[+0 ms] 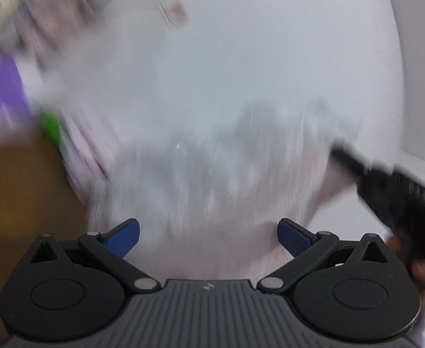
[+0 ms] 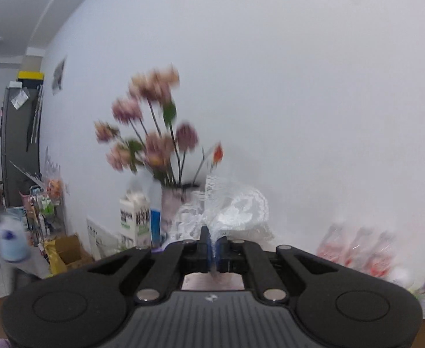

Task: Fold clothes
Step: 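Grasp the pink lace dress from the pile with both grippers and pull it onto the table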

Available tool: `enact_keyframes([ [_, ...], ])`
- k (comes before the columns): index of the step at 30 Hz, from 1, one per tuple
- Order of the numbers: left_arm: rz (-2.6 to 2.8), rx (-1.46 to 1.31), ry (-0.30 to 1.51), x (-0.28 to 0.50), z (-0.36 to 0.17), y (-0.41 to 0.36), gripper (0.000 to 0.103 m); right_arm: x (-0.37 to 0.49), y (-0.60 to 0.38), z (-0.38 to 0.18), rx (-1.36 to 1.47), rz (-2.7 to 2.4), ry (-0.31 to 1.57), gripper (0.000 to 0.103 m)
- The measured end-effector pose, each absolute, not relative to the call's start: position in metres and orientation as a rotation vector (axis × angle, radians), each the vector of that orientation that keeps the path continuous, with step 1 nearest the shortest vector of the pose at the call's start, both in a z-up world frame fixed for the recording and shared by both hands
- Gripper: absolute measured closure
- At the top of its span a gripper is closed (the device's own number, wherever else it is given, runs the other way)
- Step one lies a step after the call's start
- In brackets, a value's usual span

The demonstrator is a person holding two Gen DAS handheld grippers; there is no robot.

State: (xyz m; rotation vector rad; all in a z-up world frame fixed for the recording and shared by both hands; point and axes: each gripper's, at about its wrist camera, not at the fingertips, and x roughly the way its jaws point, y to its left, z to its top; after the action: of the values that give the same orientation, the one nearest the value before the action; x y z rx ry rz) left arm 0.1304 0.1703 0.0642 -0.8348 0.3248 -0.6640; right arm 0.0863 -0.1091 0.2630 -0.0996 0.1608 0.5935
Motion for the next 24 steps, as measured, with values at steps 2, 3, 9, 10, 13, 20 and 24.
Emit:
enact_keyframes([
  [2,-0.769,-0.936,0.290,0.096,0.065,0.153,0.003,0.043,-0.135,0.281,-0.097,0.633,0.126,0.101],
  [3,-0.819,-0.988,0.259,0.080,0.067,0.146,0.019,0.021,-0.145,0.288,-0.112,0.650,0.102,0.101],
  [9,-0.781,-0.842,0.130,0.030,0.148,0.121,0.100,-0.038,-0.177,0.314,-0.130,0.613,-0.012,0.101],
  [10,-0.723,-0.733,0.070,0.029,0.171,0.113,0.100,-0.034,-0.180,0.318,-0.122,0.583,-0.020,0.101],
  [13,-0.410,-0.353,-0.001,0.052,0.222,0.070,0.097,0.028,-0.177,0.323,-0.090,0.468,0.017,0.100],
  [20,0.013,0.058,0.535,0.114,0.147,0.030,0.030,0.134,-0.185,0.221,-0.199,0.246,0.498,0.064],
  [24,-0.047,0.045,0.602,0.034,0.107,0.048,0.027,0.050,-0.198,0.162,-0.123,0.469,0.539,0.035],
])
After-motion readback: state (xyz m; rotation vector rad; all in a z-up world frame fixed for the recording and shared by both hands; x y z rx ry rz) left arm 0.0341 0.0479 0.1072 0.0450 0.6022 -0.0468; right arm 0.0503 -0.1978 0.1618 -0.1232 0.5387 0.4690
